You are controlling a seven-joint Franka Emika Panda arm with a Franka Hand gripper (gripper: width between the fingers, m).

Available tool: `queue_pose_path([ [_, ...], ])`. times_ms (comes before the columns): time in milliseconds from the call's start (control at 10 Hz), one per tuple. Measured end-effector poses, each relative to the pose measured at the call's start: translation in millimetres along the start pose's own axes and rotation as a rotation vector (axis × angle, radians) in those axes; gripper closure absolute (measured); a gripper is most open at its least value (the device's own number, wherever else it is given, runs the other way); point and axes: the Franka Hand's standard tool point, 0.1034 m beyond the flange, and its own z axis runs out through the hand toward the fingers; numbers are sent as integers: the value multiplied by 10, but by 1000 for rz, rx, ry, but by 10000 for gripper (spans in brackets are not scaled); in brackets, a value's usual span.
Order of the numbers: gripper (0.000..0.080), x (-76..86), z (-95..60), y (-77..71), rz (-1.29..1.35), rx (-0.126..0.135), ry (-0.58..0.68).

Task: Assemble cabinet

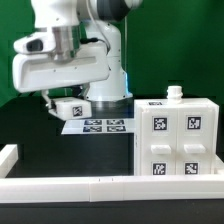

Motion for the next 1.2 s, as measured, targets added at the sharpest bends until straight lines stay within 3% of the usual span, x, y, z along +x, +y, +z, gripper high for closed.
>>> queue_pose_path([
  [100, 239, 107, -79, -86, 23, 3, 5],
  [300, 239, 474, -283, -281, 95, -8, 9],
  [500, 239, 752, -353, -332, 150, -1, 11],
  [600, 239, 692, -264, -262, 154, 8, 16],
  [1000, 239, 688, -266, -297, 167, 15, -1],
  [1200, 239, 959, -500, -447, 198, 40, -15],
])
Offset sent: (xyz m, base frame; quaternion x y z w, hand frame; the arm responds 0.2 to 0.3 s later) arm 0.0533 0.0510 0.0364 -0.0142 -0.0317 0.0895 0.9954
